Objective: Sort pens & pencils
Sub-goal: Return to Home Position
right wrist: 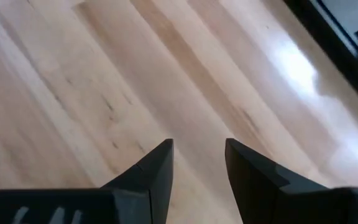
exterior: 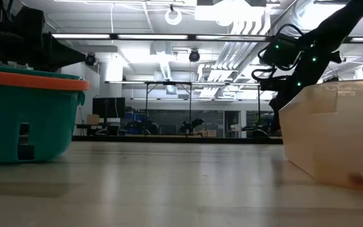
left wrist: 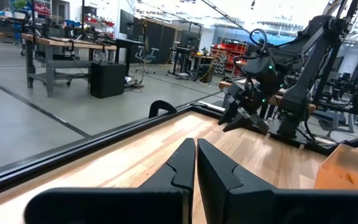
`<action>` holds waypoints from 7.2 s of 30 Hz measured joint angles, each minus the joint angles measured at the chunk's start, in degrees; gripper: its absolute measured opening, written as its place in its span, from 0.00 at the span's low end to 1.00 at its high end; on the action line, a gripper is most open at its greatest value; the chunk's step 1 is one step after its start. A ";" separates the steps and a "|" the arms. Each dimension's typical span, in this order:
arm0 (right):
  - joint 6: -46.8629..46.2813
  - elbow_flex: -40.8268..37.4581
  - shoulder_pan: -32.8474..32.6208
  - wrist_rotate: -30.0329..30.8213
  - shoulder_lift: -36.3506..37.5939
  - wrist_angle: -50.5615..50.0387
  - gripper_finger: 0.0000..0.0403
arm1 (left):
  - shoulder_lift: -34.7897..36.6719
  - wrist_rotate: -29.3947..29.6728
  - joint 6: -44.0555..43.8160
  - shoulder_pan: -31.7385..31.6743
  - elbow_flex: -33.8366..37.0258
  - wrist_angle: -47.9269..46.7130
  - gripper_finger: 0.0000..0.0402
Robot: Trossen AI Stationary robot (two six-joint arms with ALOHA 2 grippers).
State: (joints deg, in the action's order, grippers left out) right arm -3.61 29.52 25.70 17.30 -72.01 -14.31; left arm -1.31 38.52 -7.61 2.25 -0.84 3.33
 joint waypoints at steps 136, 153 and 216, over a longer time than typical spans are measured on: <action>-13.05 -23.67 -53.58 22.18 71.76 2.43 0.00 | 0.01 -0.15 -0.01 0.01 0.00 0.02 0.01; -16.90 -23.69 -53.58 22.80 71.76 -1.77 0.00 | 0.01 -0.15 -0.01 0.01 0.00 0.00 0.01; -12.84 -23.69 -53.58 20.20 71.70 -2.54 0.00 | 0.01 -0.17 -0.01 0.00 0.00 0.00 0.01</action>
State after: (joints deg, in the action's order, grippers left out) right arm -16.45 5.82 -27.88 37.50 -0.30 -16.84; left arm -1.30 38.35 -7.61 2.26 -0.84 3.33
